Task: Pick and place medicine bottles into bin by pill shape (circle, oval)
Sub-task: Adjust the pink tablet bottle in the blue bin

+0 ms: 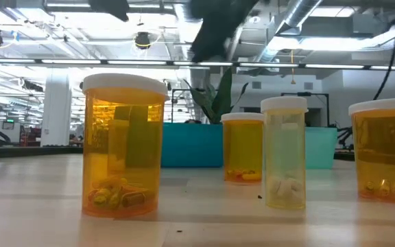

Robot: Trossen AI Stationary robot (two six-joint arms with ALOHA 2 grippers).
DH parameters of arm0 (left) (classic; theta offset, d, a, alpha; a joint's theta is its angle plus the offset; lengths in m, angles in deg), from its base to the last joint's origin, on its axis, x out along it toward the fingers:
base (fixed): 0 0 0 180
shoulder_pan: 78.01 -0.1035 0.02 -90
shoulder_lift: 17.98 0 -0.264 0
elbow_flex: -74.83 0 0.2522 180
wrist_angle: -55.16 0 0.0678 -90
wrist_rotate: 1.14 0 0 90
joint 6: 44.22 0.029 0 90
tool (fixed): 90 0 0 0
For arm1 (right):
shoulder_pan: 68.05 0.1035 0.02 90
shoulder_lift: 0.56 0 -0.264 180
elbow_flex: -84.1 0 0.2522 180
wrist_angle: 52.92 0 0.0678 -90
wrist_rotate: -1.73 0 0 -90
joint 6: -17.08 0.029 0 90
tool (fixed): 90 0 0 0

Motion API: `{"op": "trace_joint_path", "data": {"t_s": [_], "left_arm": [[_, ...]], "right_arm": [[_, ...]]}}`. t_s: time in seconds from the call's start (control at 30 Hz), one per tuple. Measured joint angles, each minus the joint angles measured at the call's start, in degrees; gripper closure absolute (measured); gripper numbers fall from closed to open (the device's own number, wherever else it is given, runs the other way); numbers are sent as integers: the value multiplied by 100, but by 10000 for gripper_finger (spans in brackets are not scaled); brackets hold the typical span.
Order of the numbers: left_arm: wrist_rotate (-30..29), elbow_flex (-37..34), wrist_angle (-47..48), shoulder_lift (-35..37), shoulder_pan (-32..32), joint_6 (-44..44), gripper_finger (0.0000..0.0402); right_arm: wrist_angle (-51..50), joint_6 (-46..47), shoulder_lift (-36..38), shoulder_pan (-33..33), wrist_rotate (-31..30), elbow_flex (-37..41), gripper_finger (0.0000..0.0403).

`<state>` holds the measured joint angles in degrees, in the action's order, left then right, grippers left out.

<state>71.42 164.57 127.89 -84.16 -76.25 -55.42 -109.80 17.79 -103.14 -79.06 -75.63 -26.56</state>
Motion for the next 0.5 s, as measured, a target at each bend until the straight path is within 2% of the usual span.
{"op": "trace_joint_path", "data": {"t_s": [0.17,0.27,0.5], "left_arm": [[1493,-5,-412,-912,-608,1444,180],[2048,-4,-891,-1527,-805,2153,180],[3457,-4,-865,-2810,-1178,3160,180]], "right_arm": [[-1176,127,1440,-201,-173,-7,234],[-1344,385,2079,-174,-443,0,237],[-1724,1128,3223,-23,-627,-2,244]]}}
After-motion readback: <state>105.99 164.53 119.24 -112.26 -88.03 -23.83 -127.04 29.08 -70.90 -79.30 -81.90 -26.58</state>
